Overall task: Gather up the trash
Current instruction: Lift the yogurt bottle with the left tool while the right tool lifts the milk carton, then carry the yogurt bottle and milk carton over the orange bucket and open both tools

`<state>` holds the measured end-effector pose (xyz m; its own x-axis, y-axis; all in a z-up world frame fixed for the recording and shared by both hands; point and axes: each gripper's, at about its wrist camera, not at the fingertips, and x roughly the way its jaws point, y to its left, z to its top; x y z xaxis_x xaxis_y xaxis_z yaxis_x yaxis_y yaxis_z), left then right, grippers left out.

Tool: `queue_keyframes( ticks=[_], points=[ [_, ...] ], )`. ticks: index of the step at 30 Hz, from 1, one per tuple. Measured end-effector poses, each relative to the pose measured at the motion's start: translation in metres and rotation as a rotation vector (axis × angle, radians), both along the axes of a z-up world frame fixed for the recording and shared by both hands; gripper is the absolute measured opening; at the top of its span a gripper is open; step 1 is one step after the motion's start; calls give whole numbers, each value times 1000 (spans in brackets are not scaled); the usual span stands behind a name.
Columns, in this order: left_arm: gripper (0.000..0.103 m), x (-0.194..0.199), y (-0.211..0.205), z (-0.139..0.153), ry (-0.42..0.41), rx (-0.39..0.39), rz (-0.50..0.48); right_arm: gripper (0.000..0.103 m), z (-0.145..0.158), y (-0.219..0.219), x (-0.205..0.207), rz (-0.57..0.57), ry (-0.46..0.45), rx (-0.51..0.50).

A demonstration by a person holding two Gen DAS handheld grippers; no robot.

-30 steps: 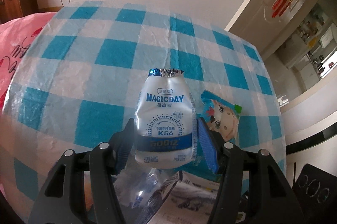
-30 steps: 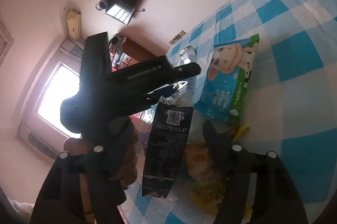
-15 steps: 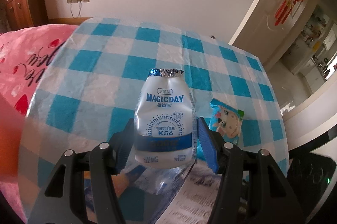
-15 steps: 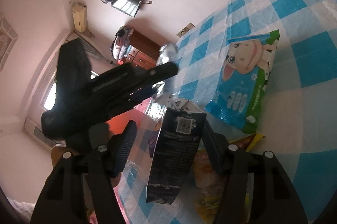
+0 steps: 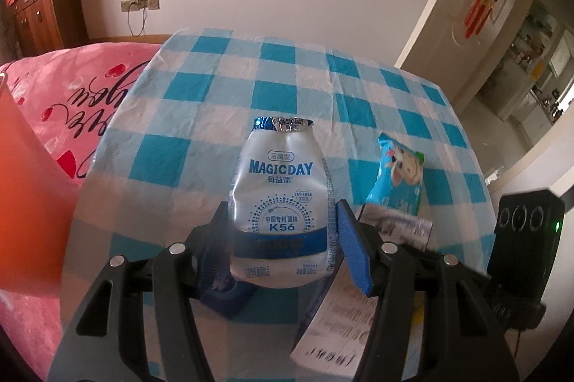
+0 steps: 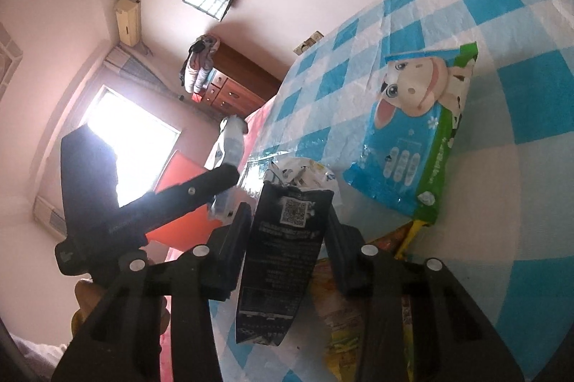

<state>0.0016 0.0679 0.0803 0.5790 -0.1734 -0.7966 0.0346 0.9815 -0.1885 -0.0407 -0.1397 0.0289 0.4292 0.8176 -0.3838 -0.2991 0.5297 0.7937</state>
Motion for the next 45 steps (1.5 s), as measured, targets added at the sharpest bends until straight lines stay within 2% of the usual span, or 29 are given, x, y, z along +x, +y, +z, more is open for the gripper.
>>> queue_keyframes(
  ticks=[10, 21, 33, 45],
  points=[
    [60, -25, 24, -4, -30, -24, -42, 40, 15, 4, -24, -74, -124, -42],
    [60, -51, 42, -6, -77, -29, -91, 39, 20, -2, -31, -196, -91, -52],
    [60, -78, 58, 21, -193, -21, -113, 39, 81, 6, -40, -289, -198, -150],
    [60, -105, 91, 58, -313, -24, -68, 39, 147, 56, -40, -233, -324, -178]
  ],
)
